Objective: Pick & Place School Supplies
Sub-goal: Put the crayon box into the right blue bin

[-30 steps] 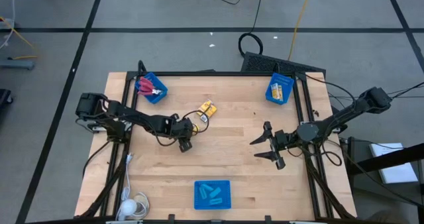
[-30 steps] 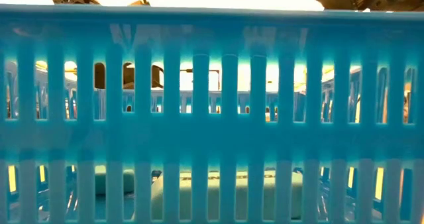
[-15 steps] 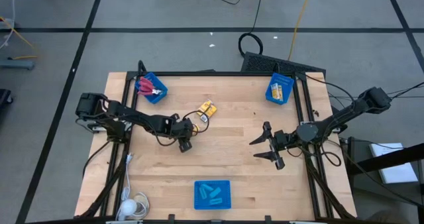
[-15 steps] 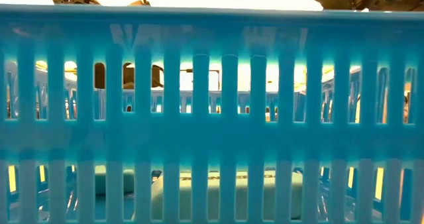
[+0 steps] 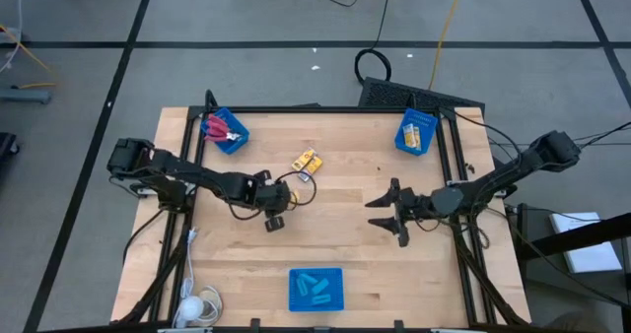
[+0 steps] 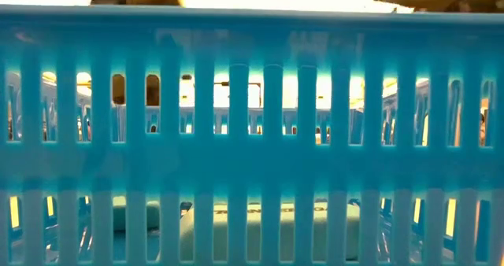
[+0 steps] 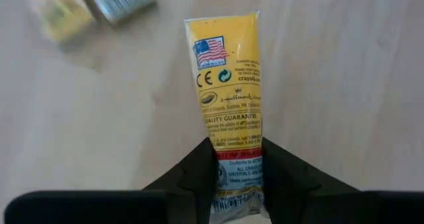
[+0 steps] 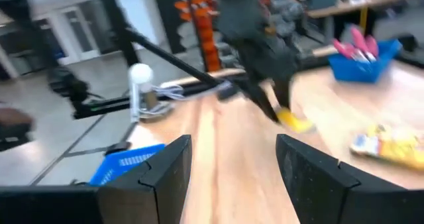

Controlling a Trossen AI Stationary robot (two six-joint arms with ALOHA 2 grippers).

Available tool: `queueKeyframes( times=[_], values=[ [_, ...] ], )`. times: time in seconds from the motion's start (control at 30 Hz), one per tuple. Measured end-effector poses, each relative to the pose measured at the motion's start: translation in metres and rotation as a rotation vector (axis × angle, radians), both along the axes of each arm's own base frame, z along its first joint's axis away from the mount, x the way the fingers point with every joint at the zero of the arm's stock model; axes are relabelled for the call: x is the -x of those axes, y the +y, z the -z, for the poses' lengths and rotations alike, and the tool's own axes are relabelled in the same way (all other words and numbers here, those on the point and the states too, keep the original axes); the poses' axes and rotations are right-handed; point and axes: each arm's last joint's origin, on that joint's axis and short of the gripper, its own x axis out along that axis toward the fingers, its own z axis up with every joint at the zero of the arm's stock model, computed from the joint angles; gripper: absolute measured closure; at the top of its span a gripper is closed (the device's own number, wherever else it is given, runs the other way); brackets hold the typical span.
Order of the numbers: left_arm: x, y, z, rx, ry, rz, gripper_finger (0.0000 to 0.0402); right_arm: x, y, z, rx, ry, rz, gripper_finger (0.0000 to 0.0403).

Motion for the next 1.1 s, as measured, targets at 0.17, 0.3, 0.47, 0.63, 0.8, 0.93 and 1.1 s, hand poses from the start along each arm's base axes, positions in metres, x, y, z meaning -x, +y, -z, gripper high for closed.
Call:
queueKeyframes(
  times=[0.17, 0.3, 0.47, 0.63, 0.8, 0.93, 1.1],
  values=[
    [-0.015, -0.025, -0.035, -0.181, -0.035, 0.073, 0.0294, -0.012, -0.013, 0.011, -0.097, 0.051, 0.080, 0.0193],
    [-0.024, -0.050, -0.066, -0.354, -0.141, 0.131, 0.0294, -0.020, -0.024, 0.016, -0.198, 0.058, 0.138, 0.0193],
    [-0.024, -0.086, -0.087, -0.532, -0.235, 0.219, 0.0294, -0.030, -0.031, 0.024, -0.287, 0.056, 0.080, 0.0193],
    [-0.030, -0.114, -0.074, -0.681, -0.267, 0.279, 0.0294, -0.042, -0.030, 0.033, -0.314, 0.010, 0.061, 0.0189],
    [-0.042, -0.122, -0.050, -0.780, -0.243, 0.267, 0.0294, -0.060, -0.026, 0.034, -0.318, -0.014, 0.057, 0.0177],
    [-0.051, -0.120, -0.033, -0.799, -0.214, 0.262, 0.0294, -0.081, -0.022, 0.035, -0.311, 0.012, 0.043, 0.0172],
    [-0.056, -0.119, -0.022, -0.820, -0.201, 0.243, 0.0294, -0.104, -0.015, 0.039, -0.308, 0.037, -0.014, 0.0171]
  ],
)
